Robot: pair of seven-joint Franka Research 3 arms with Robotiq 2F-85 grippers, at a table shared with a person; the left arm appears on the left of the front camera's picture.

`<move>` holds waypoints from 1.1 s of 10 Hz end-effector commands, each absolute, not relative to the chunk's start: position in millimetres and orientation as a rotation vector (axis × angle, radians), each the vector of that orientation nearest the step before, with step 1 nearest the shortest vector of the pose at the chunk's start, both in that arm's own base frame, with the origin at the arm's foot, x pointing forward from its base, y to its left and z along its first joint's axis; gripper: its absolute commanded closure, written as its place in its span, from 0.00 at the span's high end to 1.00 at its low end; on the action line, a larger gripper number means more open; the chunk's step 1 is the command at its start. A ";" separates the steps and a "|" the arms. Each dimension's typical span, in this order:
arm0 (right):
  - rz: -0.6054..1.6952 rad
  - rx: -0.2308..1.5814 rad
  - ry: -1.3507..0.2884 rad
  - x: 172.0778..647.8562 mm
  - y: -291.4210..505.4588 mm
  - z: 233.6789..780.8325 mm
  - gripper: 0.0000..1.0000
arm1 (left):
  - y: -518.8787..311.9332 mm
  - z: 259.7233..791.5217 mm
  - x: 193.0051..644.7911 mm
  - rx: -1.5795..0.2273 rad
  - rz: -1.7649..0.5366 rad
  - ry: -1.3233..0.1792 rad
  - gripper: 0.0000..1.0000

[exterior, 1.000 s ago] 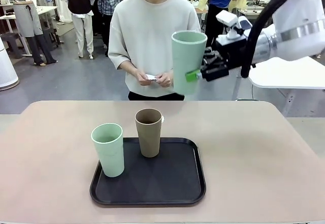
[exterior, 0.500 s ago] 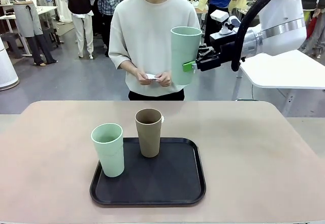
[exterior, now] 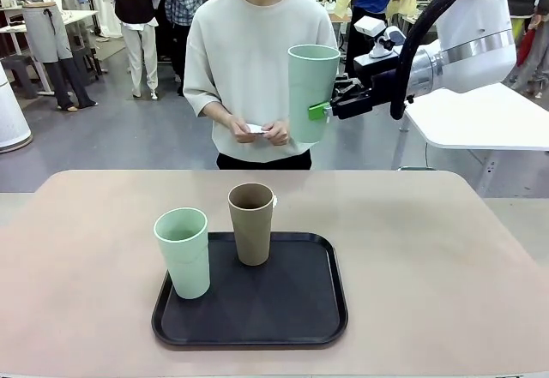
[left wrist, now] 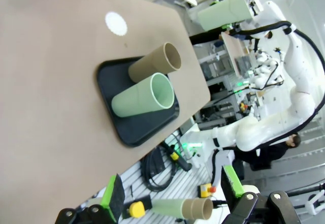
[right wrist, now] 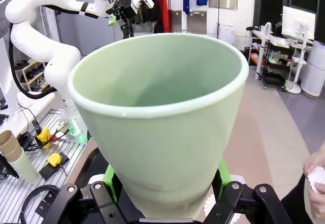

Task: Place coasters on the table and set cups on them.
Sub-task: Pick up one Reusable plastic cup and place it on a coaster set by the human.

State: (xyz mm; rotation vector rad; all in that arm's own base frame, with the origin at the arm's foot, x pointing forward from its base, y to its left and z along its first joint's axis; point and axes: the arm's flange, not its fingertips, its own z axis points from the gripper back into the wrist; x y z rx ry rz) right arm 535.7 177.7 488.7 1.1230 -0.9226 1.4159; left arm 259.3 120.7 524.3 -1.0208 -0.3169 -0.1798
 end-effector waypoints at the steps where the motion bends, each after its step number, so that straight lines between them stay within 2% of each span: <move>1: 1.458 1.113 -0.925 545.8 189.2 470.6 0.83 | 121.5 525.6 257.7 -1.034 -0.183 -0.319 1.00; 6: 1.528 1.203 -0.848 565.0 213.6 399.8 0.83 | 121.5 525.6 257.7 -1.034 -0.183 -0.319 1.00; 11: 1.507 1.149 -0.913 579.1 222.0 364.7 0.83 | 121.5 525.6 257.7 -1.034 -0.183 -0.319 1.00</move>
